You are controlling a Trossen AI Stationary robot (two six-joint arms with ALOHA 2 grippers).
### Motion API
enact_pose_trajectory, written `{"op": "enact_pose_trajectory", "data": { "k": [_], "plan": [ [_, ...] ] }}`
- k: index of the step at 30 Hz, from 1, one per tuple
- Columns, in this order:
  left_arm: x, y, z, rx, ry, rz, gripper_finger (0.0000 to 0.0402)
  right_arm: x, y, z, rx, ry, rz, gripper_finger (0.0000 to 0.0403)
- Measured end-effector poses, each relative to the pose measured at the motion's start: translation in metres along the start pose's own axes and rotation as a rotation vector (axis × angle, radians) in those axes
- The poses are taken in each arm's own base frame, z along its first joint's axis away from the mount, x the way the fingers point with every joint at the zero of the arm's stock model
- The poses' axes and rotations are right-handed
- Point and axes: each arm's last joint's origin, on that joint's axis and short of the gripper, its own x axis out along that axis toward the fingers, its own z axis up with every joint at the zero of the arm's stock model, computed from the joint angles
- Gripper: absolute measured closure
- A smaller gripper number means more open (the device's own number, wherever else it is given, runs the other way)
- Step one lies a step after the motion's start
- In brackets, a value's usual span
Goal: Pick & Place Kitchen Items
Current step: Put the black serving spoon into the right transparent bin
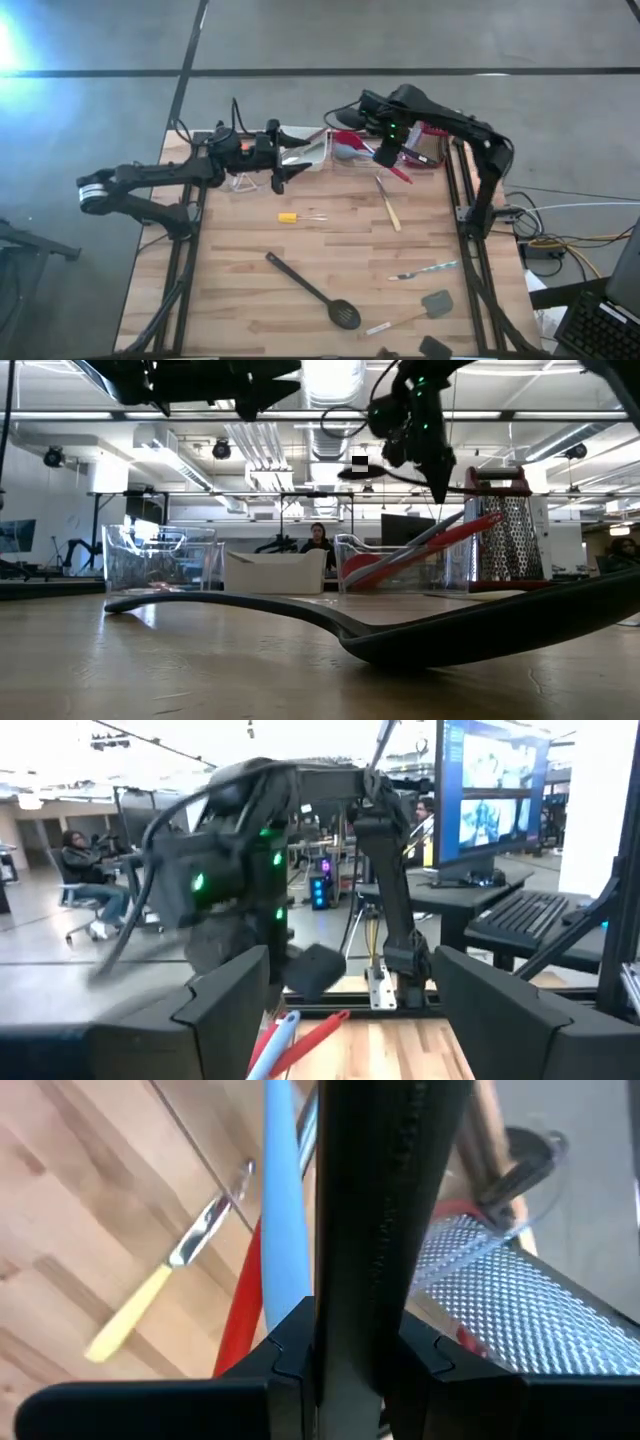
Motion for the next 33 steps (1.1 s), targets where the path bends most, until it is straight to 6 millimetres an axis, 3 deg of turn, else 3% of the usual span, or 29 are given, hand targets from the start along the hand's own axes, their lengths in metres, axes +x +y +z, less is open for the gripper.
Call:
{"op": "enact_pose_trajectory", "data": {
  "k": [4, 12, 21, 33],
  "plan": [
    [0.000, 0.000, -0.003, -0.006, 0.019, 0.001, 0.0115, 0.014, 0.001, 0.019, -0.024, 0.064, 0.003, 0.0338],
    [0.000, 0.000, -0.005, -0.010, 0.035, -0.002, 0.0115, 0.023, -0.002, 0.039, 0.016, 0.063, 0.018, 0.0338],
    [0.000, 0.000, -0.005, -0.010, 0.037, -0.002, 0.0115, 0.026, -0.010, 0.026, 0.079, 0.094, 0.029, 0.0338],
    [0.000, 0.000, -0.005, -0.010, 0.038, -0.003, 0.0115, 0.053, -0.004, 0.009, 0.070, 0.221, 0.029, 0.0338]
  ]
}}
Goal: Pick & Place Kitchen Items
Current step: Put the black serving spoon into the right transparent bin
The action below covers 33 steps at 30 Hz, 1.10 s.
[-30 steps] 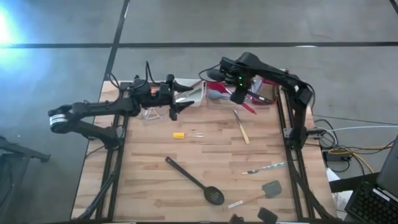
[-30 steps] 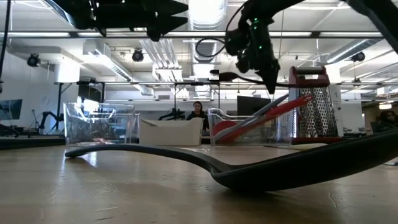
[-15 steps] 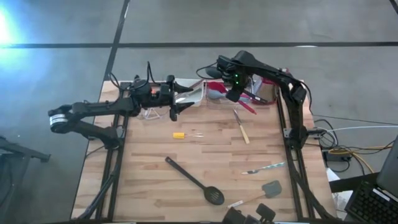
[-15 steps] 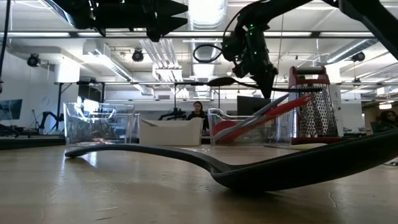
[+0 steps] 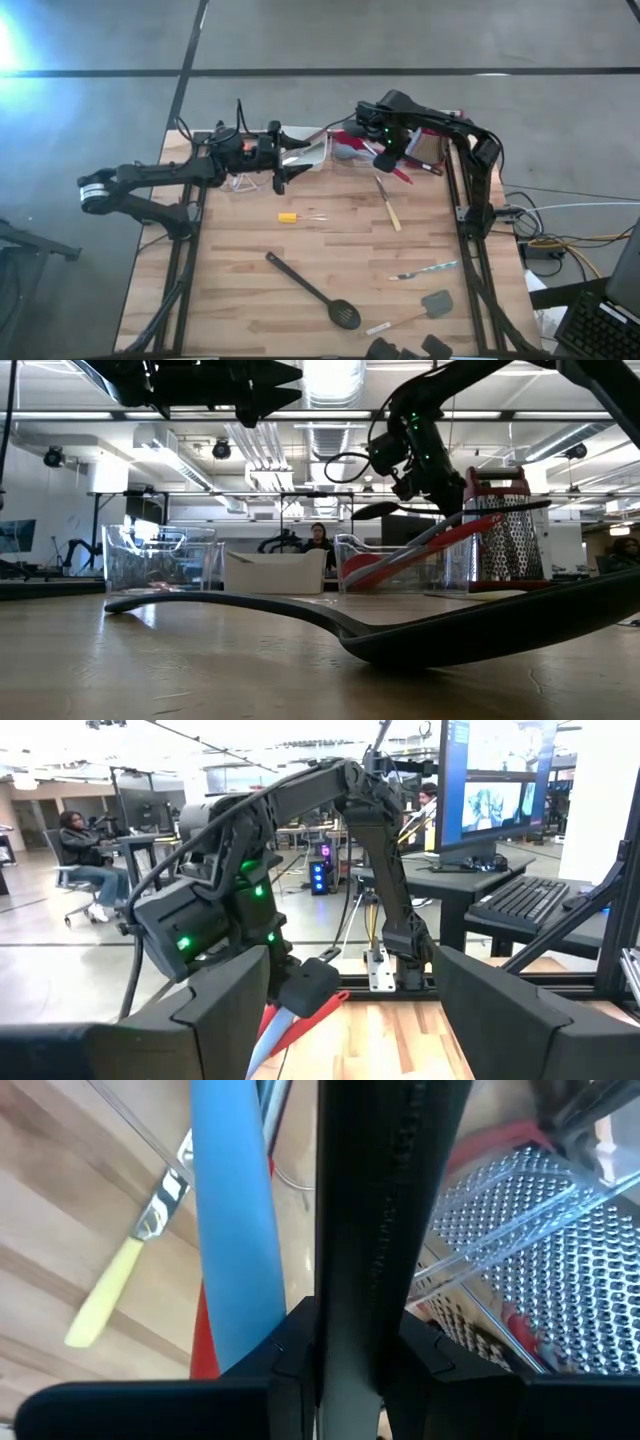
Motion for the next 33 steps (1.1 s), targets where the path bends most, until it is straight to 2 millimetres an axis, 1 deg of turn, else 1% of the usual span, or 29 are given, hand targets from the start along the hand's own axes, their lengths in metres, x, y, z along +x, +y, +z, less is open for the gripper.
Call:
{"op": "enact_pose_trajectory", "data": {
  "k": [8, 13, 20, 27, 33],
  "plan": [
    [0.0001, 0.0000, -0.0001, -0.013, 0.000, 0.000, 0.0115, 0.0050, -0.0016, -0.0001, 0.004, 0.013, 0.001, 0.0337],
    [0.0001, 0.0000, -0.0001, -0.014, 0.000, 0.000, 0.0115, 0.0081, -0.0022, -0.0002, 0.006, 0.021, -0.005, 0.0325],
    [0.0001, 0.0000, -0.0001, -0.017, 0.000, 0.000, 0.0115, 0.0083, -0.0023, 0.0008, 0.008, 0.010, -0.003, 0.0331],
    [0.0001, 0.0000, -0.0001, -0.019, 0.000, 0.000, 0.0115, 0.0084, -0.0022, 0.0021, 0.014, -0.004, -0.001, 0.0304],
    [0.0001, 0.0000, -0.0001, -0.019, 0.000, 0.000, 0.0115, 0.0086, -0.0022, 0.0027, 0.014, -0.009, 0.001, 0.0298]
  ]
}}
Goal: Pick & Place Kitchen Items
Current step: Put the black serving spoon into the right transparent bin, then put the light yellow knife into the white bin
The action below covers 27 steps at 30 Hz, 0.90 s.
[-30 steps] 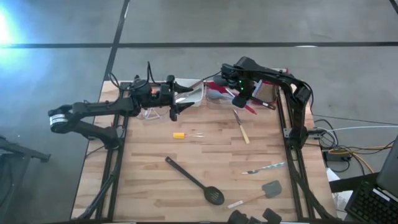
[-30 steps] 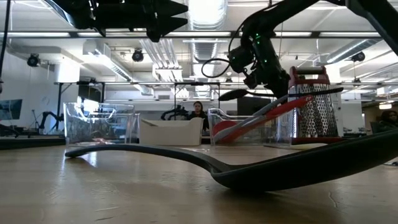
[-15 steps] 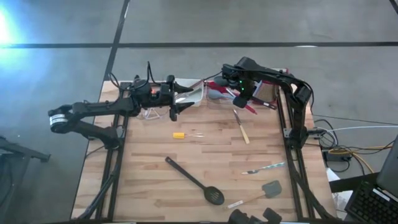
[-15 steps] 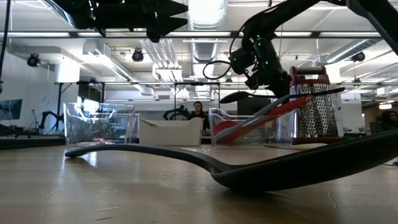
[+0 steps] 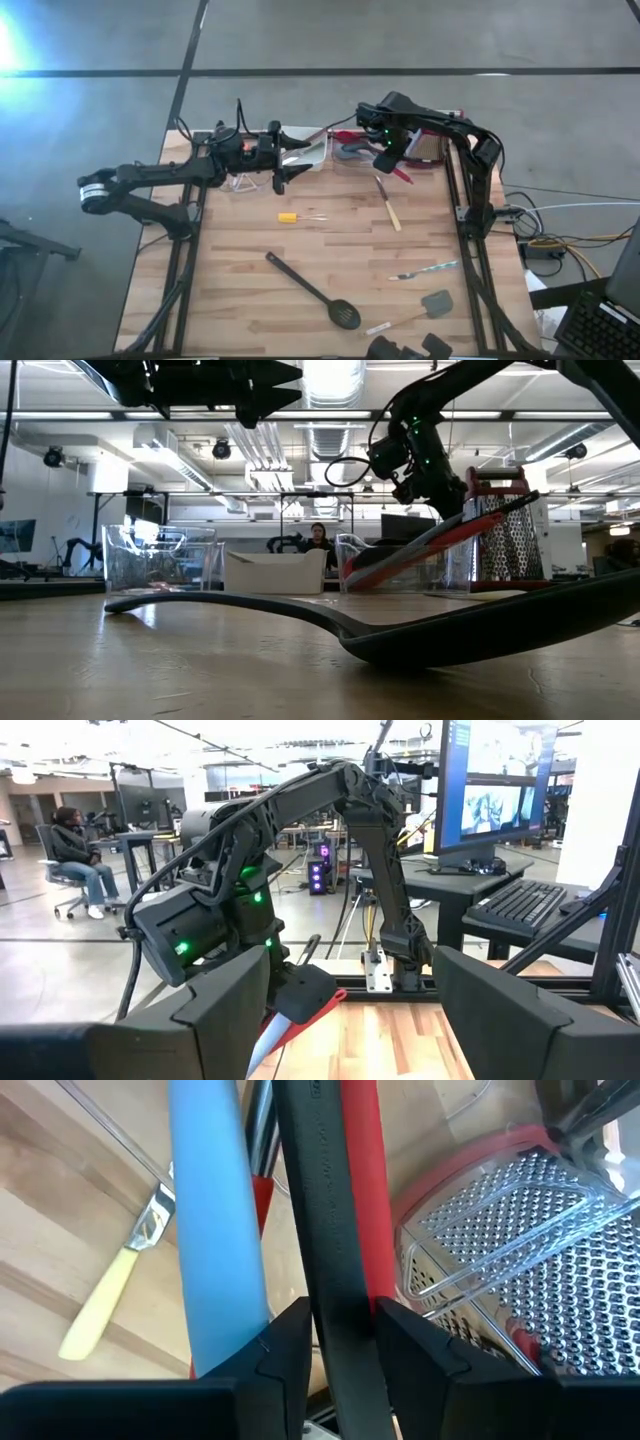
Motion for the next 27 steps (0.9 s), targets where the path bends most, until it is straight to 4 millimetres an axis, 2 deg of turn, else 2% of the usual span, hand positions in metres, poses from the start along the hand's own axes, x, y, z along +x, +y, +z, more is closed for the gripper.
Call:
{"op": "enact_pose_trajectory", "data": {
  "k": [11, 21, 23, 27],
  "plan": [
    [0.000, 0.000, 0.000, 0.000, 0.000, 0.000, 0.0116, -0.009, -0.002, 0.006, 0.038, -0.085, 0.004, 0.0311],
    [0.000, 0.000, 0.000, 0.000, 0.000, 0.000, 0.0116, -0.019, -0.003, 0.007, 0.045, -0.118, 0.006, 0.0273],
    [0.000, 0.000, 0.000, 0.000, 0.000, -0.001, 0.0116, -0.025, -0.003, 0.004, 0.044, -0.138, 0.006, 0.0266],
    [0.000, 0.000, 0.000, 0.000, 0.000, 0.000, 0.0116, -0.049, 0.001, -0.012, 0.053, -0.223, 0.013, 0.0263]
  ]
}}
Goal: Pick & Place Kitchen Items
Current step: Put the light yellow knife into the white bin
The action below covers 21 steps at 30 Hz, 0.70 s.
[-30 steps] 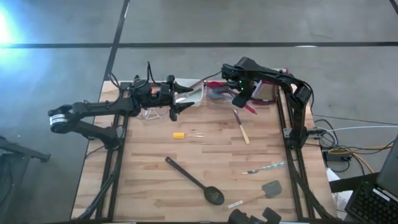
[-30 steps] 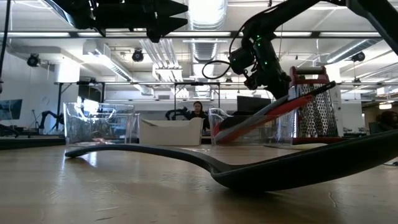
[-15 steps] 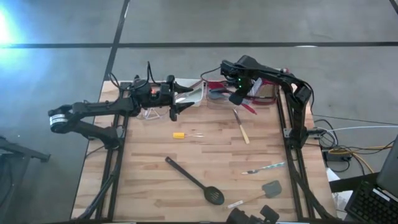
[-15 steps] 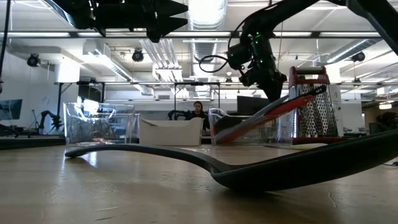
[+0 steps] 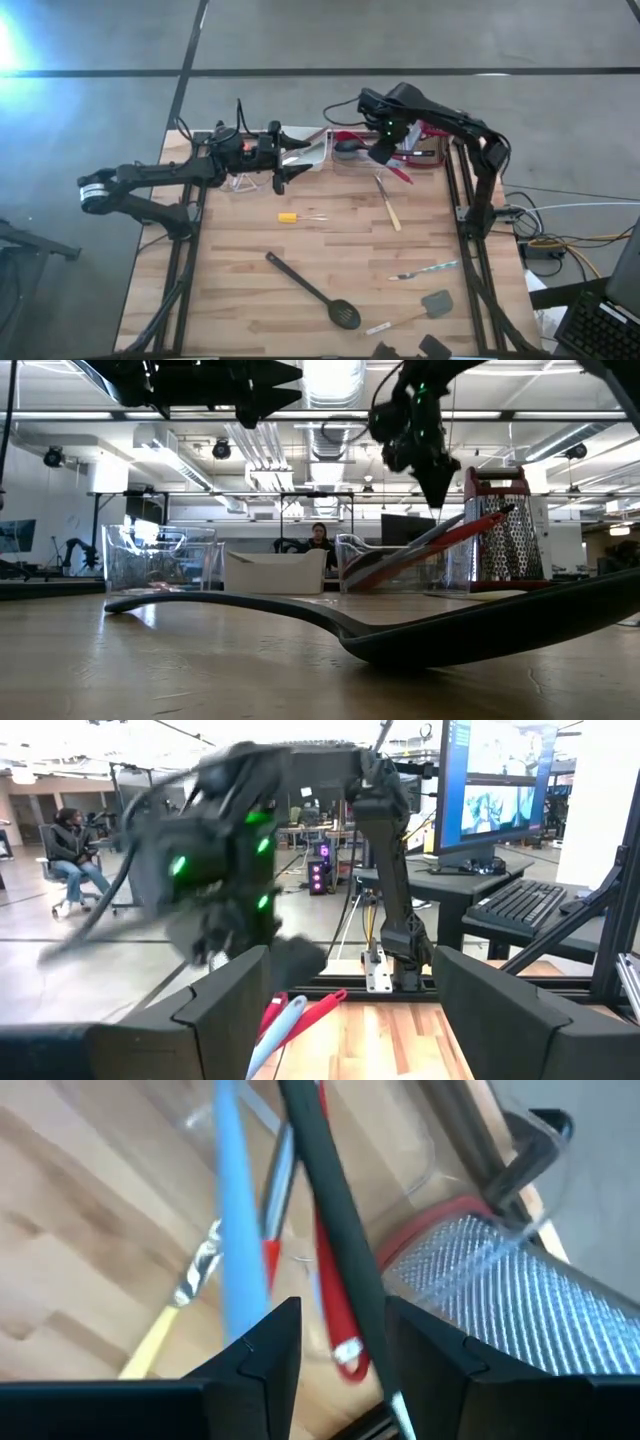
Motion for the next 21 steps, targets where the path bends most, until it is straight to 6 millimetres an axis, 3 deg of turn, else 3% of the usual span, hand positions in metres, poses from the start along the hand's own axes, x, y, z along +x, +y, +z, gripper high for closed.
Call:
{"op": "enact_pose_trajectory", "data": {
  "k": [13, 21],
  "plan": [
    [0.000, 0.000, -0.001, 0.009, 0.015, 0.000, 0.0116, -0.092, 0.050, -0.078, 0.023, -0.317, 0.097, 0.0298],
    [0.000, 0.000, -0.002, 0.001, 0.016, 0.000, 0.0116, -0.126, 0.079, -0.124, 0.019, -0.454, 0.206, 0.0316]
  ]
}}
